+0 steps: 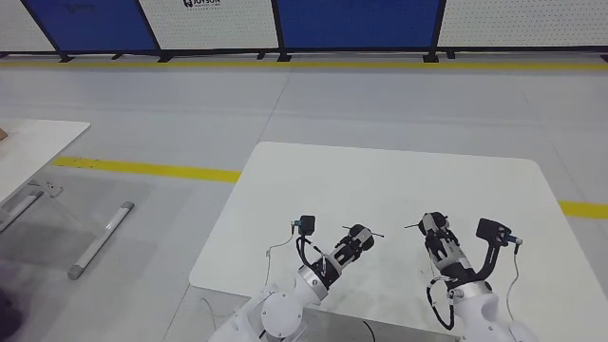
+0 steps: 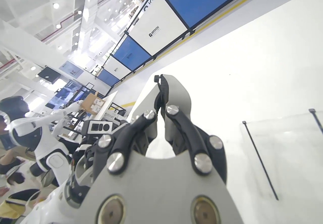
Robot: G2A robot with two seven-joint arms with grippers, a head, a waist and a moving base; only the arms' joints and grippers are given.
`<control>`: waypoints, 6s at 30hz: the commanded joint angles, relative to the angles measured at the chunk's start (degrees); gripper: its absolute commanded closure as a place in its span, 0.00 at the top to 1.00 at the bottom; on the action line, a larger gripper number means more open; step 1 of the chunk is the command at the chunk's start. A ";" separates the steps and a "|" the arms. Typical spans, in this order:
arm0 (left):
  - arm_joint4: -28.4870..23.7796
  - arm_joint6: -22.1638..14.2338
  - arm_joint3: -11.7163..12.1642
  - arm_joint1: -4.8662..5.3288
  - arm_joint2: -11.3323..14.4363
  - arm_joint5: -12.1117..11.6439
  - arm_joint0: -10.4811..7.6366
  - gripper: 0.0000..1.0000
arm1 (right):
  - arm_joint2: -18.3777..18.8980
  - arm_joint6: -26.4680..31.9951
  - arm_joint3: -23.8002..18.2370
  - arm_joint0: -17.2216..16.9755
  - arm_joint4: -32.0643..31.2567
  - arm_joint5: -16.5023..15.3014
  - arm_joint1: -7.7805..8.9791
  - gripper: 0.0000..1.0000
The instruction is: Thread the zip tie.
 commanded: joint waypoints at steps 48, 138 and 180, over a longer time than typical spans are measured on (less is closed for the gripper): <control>-0.66 0.90 -0.62 -0.30 0.39 1.00 -1.19 0.00 | -2.58 2.42 0.81 0.81 -1.50 -2.89 -1.83 0.00; -0.66 0.90 -0.62 -0.30 0.39 1.00 -1.19 0.00 | -1.08 6.00 2.60 0.55 -5.90 -2.86 -7.17 0.00; -0.66 0.90 -0.62 -0.30 0.39 1.00 -1.19 0.00 | 0.98 5.71 1.53 -1.83 -8.25 -3.95 -8.50 0.00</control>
